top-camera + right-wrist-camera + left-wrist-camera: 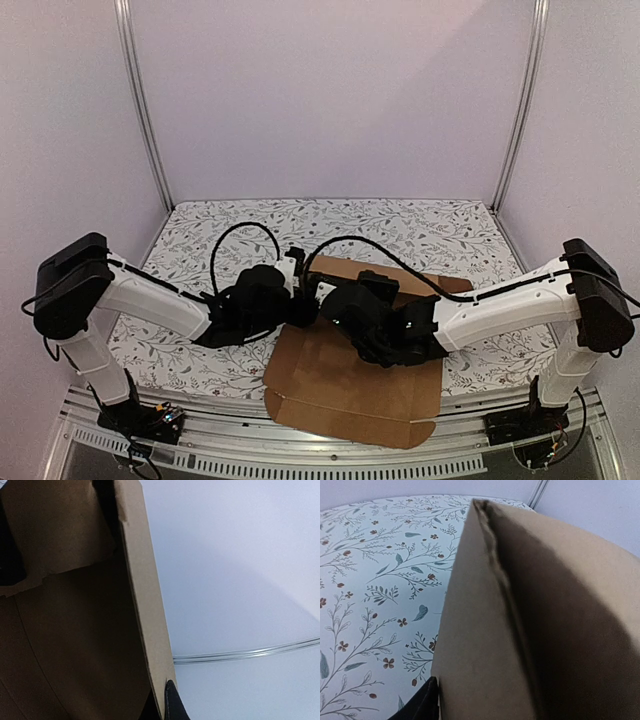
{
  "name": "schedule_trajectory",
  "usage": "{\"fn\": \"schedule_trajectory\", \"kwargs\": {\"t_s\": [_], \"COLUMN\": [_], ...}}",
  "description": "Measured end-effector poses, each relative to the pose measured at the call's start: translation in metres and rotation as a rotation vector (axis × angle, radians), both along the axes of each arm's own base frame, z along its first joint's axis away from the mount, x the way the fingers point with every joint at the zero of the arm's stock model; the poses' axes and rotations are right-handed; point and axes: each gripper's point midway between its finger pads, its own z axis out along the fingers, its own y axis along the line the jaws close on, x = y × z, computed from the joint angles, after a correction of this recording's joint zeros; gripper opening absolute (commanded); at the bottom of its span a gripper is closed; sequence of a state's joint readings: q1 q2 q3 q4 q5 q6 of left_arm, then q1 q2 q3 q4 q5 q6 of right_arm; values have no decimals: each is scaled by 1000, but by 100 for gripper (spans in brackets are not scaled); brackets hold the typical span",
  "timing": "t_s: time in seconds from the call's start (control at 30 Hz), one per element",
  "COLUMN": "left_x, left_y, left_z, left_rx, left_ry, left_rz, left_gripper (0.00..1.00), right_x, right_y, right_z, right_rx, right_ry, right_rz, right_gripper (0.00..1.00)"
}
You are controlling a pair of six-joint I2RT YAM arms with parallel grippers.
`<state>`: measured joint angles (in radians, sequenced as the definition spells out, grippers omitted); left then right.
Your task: Fold the paper box
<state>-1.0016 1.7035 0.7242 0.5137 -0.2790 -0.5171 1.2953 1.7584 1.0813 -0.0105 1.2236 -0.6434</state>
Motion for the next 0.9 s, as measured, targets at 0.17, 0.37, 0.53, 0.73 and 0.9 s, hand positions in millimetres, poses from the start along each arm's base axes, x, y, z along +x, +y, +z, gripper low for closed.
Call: {"fn": "schedule_trajectory", "kwargs": {"t_s": [0.17, 0.37, 0.53, 0.73, 0.9], "left_x": [4, 7, 10, 14, 12], "left_y": [-3, -6, -2, 2, 0], "left_z": [0, -1, -2, -3, -3], "left_rx": [-9, -17, 8, 32, 41], "left_ry": [-23, -45, -66, -83, -86], "left_rz": [10, 15, 28, 43, 21], "left_gripper": [50, 29, 10, 0, 0], "right_x": [0, 1, 1, 0, -6], "right_y": [-1, -3, -4, 0, 11], "right_z": [-1, -1, -1, -1, -6], "right_rx": [14, 30, 43, 65, 73], "right_ry": [1, 3, 2, 16, 62], "right_rz": [-7, -16, -24, -9, 43], "right_gripper": [0, 0, 0, 31, 60]}}
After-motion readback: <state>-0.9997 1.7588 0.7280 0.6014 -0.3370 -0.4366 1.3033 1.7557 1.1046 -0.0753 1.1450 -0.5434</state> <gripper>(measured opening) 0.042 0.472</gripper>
